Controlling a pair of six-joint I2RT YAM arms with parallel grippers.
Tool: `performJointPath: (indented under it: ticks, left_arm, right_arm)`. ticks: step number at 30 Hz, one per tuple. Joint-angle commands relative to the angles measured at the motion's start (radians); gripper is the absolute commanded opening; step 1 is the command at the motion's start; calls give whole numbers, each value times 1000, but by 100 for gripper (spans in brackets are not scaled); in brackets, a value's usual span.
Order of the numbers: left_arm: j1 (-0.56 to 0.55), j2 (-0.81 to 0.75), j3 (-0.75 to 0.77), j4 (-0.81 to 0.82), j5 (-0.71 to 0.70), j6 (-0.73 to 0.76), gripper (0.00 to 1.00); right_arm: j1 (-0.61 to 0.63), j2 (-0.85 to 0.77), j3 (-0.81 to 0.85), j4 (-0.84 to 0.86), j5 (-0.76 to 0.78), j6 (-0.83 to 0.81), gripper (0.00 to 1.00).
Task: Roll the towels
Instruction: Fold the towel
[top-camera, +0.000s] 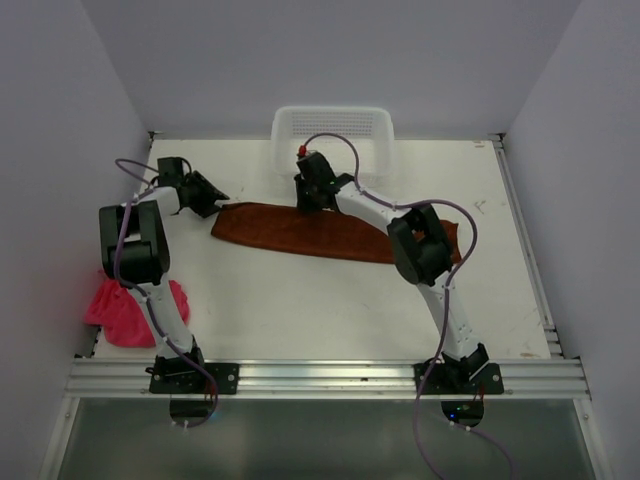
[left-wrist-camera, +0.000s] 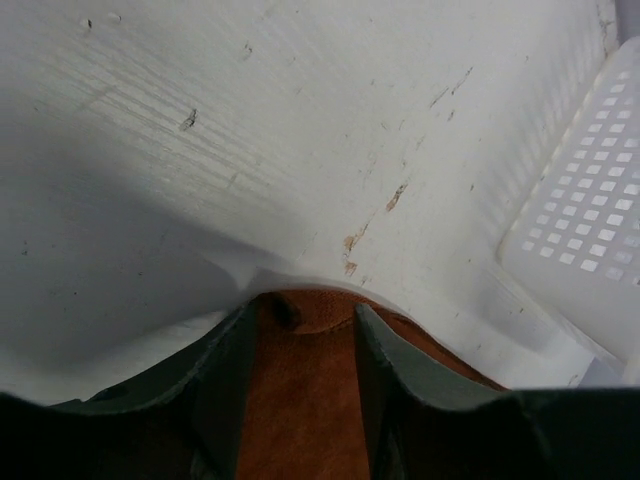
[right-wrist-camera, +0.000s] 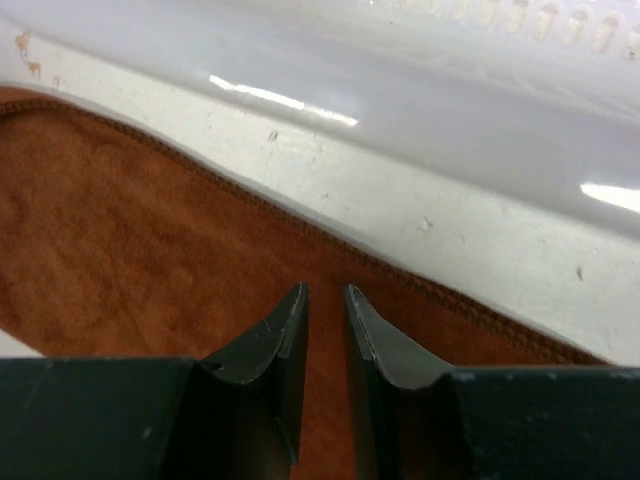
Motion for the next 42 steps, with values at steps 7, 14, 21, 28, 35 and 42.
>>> performJointPath:
  ticks: [7, 14, 21, 28, 35, 42]
  left_arm:
    - [11, -220, 46, -33, -74, 150, 60]
    - [-81, -424, -61, -52, -203, 277, 73]
    - [-260, -539, -147, -70, -186, 334, 77]
    - [-392, -594, -185, -84, -169, 368, 78]
    - [-474, -591, -225, -96, -186, 400, 79]
    - [-475, -605, -219, -92, -165, 398, 79]
  right_arm:
    - [-16, -430, -174, -50, -17, -102, 43]
    - [-233, -795, -542, -75, -111, 22, 48]
    - [-612, -1009, -826, -172, -92, 58, 50]
    - [-873, -977, -952, -201, -128, 43, 51]
    - [-909, -882, -989, -141, -121, -10, 55]
    - [-910, -767, -968, -64, -109, -25, 55]
